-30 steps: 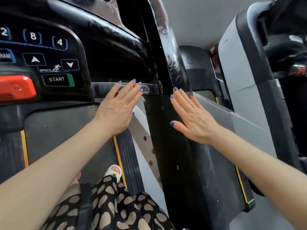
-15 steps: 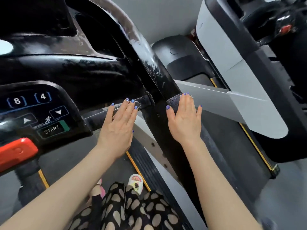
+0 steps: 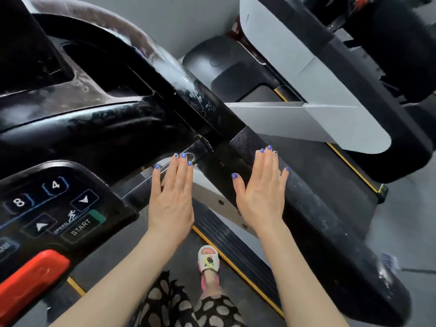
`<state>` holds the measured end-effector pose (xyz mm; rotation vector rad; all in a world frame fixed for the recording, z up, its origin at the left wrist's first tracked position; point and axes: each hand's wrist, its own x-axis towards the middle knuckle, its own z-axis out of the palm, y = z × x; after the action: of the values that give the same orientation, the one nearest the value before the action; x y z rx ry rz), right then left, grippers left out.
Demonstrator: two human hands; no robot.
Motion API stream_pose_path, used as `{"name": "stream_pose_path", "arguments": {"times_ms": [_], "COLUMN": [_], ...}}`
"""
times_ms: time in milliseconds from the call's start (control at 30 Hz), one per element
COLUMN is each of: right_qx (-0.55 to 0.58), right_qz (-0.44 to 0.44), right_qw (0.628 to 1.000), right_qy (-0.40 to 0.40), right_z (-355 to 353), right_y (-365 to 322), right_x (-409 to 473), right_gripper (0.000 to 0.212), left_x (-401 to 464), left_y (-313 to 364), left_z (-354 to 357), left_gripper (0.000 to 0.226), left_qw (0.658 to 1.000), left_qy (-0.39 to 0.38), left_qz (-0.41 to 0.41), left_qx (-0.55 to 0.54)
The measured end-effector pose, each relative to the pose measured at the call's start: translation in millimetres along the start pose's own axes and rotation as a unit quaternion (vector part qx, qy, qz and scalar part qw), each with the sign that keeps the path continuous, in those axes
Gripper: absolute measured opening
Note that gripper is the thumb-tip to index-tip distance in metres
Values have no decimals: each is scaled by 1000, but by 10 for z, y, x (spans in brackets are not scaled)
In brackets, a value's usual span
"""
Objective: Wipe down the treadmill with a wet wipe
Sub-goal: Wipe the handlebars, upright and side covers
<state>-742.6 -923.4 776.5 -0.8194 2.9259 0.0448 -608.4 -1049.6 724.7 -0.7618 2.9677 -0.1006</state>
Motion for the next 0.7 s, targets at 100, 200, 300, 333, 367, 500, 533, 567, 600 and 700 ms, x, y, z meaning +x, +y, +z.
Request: {"name": "stream_pose_path", "arguments": {"times_ms": [100,200,300,333,367,500,533,567,600,700], "right_qx": [25,49,46,38,31,7,5,5,11,57], "right_qz": [35,68,74,70,64,53,57,62,67,94], "right_qw": [999,996,996,997,997,999,998,998,998,994], "right_qy": [5,7,11,14,14,-2,0,6,12,11], "right_z": [-70,-101,-43,-25,-5,72,60,44,24,-66], "right_y": [39,37,-2,-8,0,95,107,120,140,227], "right_x": [406,608,294,117,-51,-281,-230,-151,-43,340], "right_gripper": [71,69,75,81,86,89,89,87,82,67], "left_x": [-5,3,9,10,11,7,8,13,14,9], "left_y": [-18,-28,-27,-32,-37,-40,-37,-38,-37,-43], "left_z": [-5,-35,-63,-65,-66,-85,-95,-104,-107,-110], "left_gripper": [80,81,82,83,82,81,80,80,80,80], "left_qw": [1000,1000,999,999,999,999,999,999,999,999], "left_qy": [-6,-17,-39,-41,-41,-41,-42,-41,-39,-34], "left_qz": [4,8,18,21,24,25,24,21,18,13], "left_qx": [4,12,14,15,14,1,-4,-10,-15,-16]}}
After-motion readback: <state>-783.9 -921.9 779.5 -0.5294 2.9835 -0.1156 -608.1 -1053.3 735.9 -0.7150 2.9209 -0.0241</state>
